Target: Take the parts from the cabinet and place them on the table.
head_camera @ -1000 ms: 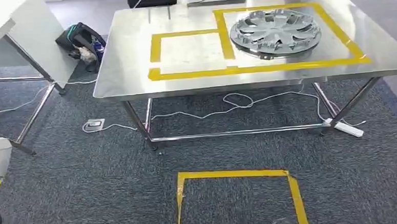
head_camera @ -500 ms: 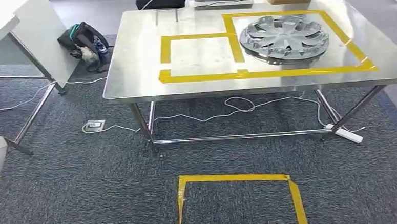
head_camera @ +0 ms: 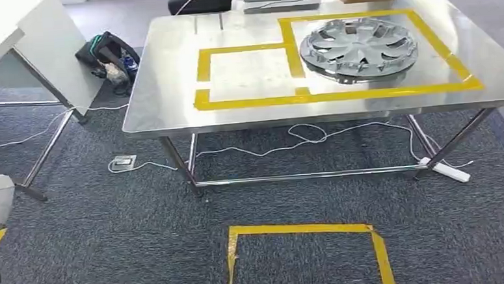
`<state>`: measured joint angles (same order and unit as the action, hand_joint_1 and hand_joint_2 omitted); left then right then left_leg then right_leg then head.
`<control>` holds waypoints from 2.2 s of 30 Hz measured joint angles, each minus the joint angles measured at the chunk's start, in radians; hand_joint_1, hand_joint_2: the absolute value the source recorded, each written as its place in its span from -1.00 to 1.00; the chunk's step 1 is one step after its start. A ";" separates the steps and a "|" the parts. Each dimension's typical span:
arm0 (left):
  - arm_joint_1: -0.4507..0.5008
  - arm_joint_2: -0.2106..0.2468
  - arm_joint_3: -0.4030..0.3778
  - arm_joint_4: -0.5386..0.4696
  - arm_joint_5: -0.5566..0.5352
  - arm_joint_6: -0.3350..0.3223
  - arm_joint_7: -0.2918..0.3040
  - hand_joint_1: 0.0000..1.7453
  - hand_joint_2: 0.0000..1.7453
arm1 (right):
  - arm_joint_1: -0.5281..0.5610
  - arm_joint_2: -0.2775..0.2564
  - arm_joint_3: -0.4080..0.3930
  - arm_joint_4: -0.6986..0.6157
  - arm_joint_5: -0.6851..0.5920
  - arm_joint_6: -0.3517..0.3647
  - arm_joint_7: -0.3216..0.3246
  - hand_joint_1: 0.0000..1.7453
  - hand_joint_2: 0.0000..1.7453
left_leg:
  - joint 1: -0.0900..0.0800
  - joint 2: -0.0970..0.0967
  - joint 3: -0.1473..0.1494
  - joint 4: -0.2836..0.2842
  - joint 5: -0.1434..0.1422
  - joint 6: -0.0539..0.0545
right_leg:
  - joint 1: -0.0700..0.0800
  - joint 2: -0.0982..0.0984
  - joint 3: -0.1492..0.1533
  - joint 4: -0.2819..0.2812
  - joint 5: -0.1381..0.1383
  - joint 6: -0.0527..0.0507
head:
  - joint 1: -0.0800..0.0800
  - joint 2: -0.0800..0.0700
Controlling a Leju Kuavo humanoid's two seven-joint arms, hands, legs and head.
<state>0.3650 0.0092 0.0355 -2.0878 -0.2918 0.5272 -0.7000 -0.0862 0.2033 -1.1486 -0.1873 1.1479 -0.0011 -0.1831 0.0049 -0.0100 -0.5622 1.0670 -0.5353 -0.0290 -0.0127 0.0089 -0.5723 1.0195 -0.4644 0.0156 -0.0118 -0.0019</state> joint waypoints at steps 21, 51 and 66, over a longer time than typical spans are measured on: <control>0.002 -0.005 0.000 0.000 -0.011 0.002 0.000 1.00 1.00 | 0.003 0.002 0.000 0.000 0.001 0.000 0.002 -1.00 -1.00 | 0.004 0.000 0.021 -0.078 0.062 0.045 | 0.004 -0.002 -0.123 0.231 -0.075 0.043 | 0.019 0.000; 0.002 -0.005 -0.003 -0.002 -0.010 0.005 0.000 1.00 1.00 | 0.004 0.002 0.000 0.000 0.002 0.003 -0.001 -1.00 -1.00 | 0.004 0.000 0.024 -0.080 0.059 0.047 | 0.007 -0.001 -0.135 0.266 -0.102 0.045 | 0.021 0.000; -0.029 -0.002 -0.050 0.011 -0.031 0.013 0.000 1.00 1.00 | 0.004 0.001 0.000 0.000 -0.006 0.007 0.008 -1.00 -1.00 | 0.004 0.001 -0.137 0.210 -0.031 -0.006 | 0.003 0.003 0.009 0.013 -0.024 -0.010 | 0.006 0.000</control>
<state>0.3359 0.0073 -0.0141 -2.0771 -0.3227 0.5398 -0.7000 -0.0825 0.2045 -1.1490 -0.1873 1.1421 0.0061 -0.1755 0.0093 -0.0090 -0.6990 1.2766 -0.5664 -0.0346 -0.0095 0.0116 -0.5637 1.0320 -0.4881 0.0058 -0.0061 -0.0019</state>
